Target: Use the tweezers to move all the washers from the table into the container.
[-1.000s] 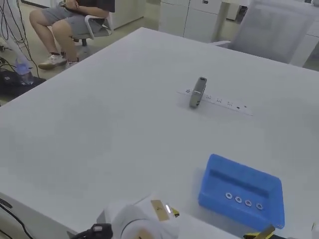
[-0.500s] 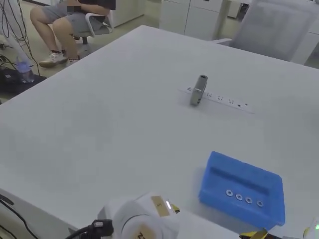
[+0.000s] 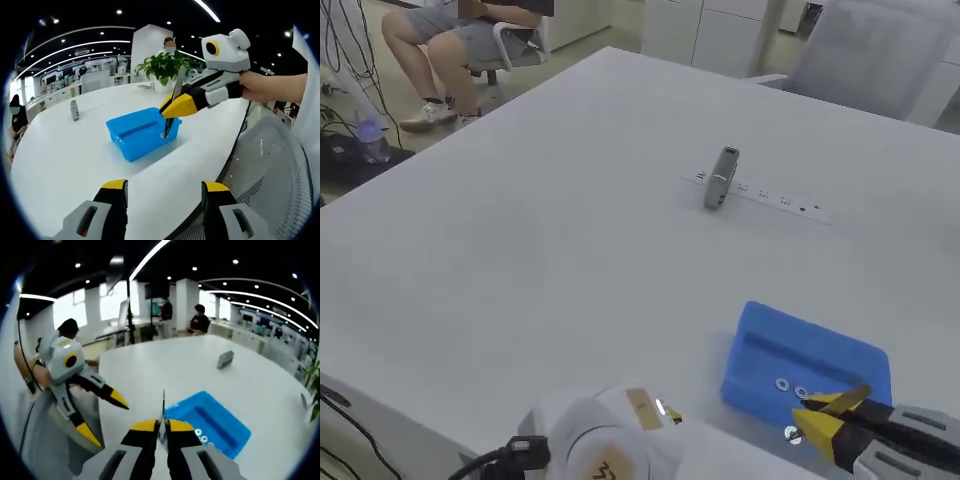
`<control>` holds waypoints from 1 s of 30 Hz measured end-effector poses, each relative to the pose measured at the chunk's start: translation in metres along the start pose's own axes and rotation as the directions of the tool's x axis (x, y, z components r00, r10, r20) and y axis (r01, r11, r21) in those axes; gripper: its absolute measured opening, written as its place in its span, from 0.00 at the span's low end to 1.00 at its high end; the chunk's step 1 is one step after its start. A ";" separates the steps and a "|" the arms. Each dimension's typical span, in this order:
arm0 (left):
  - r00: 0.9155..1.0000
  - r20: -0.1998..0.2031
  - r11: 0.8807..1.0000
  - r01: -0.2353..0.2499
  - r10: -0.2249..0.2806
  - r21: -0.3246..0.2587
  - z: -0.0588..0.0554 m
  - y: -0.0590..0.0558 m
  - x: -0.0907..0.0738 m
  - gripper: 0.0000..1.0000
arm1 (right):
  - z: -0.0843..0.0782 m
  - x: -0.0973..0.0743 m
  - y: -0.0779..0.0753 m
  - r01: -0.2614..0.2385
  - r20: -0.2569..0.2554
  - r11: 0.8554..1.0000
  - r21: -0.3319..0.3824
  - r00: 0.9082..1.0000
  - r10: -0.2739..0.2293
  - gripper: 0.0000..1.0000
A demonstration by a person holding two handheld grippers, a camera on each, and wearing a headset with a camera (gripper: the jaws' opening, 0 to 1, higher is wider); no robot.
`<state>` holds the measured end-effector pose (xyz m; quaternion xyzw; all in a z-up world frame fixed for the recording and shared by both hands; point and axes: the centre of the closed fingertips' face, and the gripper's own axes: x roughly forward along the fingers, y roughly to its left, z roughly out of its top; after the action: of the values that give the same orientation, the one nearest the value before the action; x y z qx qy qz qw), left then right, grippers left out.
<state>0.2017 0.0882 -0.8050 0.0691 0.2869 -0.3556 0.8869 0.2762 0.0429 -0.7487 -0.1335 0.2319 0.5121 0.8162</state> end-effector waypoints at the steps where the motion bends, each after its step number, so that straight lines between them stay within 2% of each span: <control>1: 1.000 0.000 1.000 0.000 0.000 0.000 0.000 0.000 0.000 0.59 | 0.002 0.000 -0.003 0.005 0.004 1.000 -0.002 1.000 -0.005 0.03; 4: 1.000 0.001 1.000 0.000 0.000 -0.001 0.000 0.000 -0.001 0.58 | 0.011 0.002 -0.011 0.017 0.036 0.999 0.036 0.999 -0.018 0.03; 5: 1.000 0.001 1.000 -0.001 0.001 -0.001 0.000 0.000 -0.001 0.58 | 0.015 0.004 -0.015 0.015 0.064 0.997 0.080 0.998 -0.021 0.03; 7: 1.000 0.001 1.000 -0.001 0.001 -0.002 0.000 0.000 -0.001 0.58 | 0.017 0.007 -0.023 0.023 0.082 0.989 0.147 0.996 -0.035 0.03; 10: 1.000 0.000 1.000 0.001 -0.001 -0.002 0.000 0.000 0.000 0.58 | 0.013 0.012 -0.035 0.043 0.072 0.982 0.182 0.996 -0.057 0.03; 11: 1.000 -0.002 1.000 0.004 -0.004 -0.003 0.000 -0.001 0.000 0.58 | 0.009 0.017 -0.044 0.054 0.071 0.975 0.217 0.995 -0.071 0.03; 13: 1.000 -0.005 1.000 0.006 -0.006 0.000 -0.001 -0.001 0.000 0.58 | 0.008 0.022 -0.051 0.062 0.073 0.967 0.247 0.994 -0.083 0.03; 16: 1.000 -0.005 1.000 0.006 -0.006 -0.002 -0.001 -0.001 0.000 0.58 | 0.007 0.029 -0.058 0.066 0.064 0.962 0.263 0.994 -0.086 0.03; 20: 1.000 -0.005 1.000 0.006 -0.006 -0.003 -0.001 0.000 0.001 0.58 | -0.001 0.042 -0.062 0.070 0.023 0.963 0.261 0.997 -0.079 0.03; 30: 1.000 -0.009 1.000 0.005 -0.005 -0.005 -0.002 0.000 0.000 0.58 | -0.004 0.062 -0.063 0.052 -0.020 0.969 0.241 0.999 -0.049 0.03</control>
<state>0.2005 0.0885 -0.8069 0.0679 0.2920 -0.3568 0.8848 0.3543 0.0614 -0.7858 -0.0430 0.2948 0.4583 0.8374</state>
